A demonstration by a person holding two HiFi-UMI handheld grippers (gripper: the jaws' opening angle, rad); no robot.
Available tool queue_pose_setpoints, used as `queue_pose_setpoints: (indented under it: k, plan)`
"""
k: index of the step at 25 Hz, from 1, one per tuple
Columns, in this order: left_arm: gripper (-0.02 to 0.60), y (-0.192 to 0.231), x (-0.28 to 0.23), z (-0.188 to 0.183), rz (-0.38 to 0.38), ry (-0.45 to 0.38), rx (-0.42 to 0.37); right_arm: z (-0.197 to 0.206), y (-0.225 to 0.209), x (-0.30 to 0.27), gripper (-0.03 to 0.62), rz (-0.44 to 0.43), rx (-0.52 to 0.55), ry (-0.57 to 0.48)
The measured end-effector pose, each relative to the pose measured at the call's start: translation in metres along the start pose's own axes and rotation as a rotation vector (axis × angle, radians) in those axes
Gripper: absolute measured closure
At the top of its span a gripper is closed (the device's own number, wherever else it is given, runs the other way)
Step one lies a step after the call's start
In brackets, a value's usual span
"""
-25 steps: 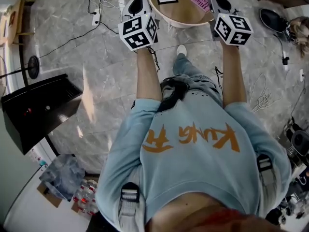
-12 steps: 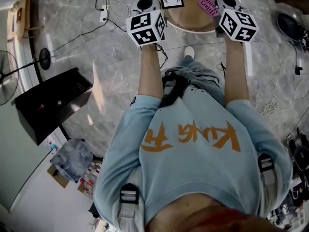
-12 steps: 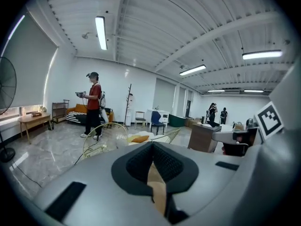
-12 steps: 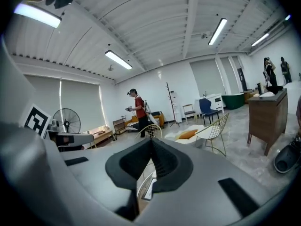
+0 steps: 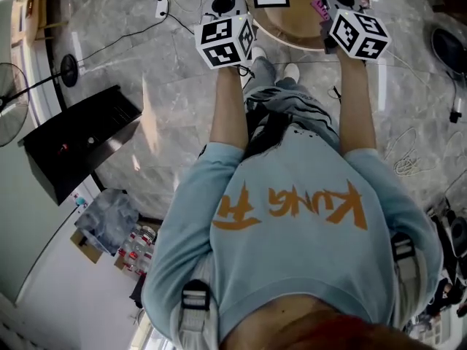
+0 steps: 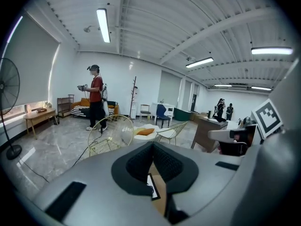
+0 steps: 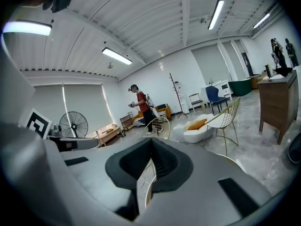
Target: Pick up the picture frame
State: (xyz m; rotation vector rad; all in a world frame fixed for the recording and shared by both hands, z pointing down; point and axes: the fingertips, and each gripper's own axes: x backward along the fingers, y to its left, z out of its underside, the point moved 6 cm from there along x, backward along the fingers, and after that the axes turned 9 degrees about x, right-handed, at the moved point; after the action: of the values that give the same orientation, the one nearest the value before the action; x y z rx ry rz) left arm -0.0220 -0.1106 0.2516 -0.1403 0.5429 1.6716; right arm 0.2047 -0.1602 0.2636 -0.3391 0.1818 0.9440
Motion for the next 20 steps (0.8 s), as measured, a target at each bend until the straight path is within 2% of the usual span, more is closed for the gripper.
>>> queue_pose_setpoints:
  k: [7, 13, 20]
  plan:
    - [0.561, 0.025, -0.042, 0.023, 0.019, 0.085, 0.052, 0.023, -0.005, -0.032, 0.597, 0.026, -0.005, 0.093]
    - [0.561, 0.053, -0.084, 0.031, 0.060, 0.151, 0.083, 0.025, -0.008, -0.081, 0.597, 0.070, -0.009, 0.137]
    - [0.561, 0.082, -0.132, 0.046, 0.061, 0.206, 0.089, 0.038, -0.004, -0.132, 0.596, 0.103, -0.013, 0.187]
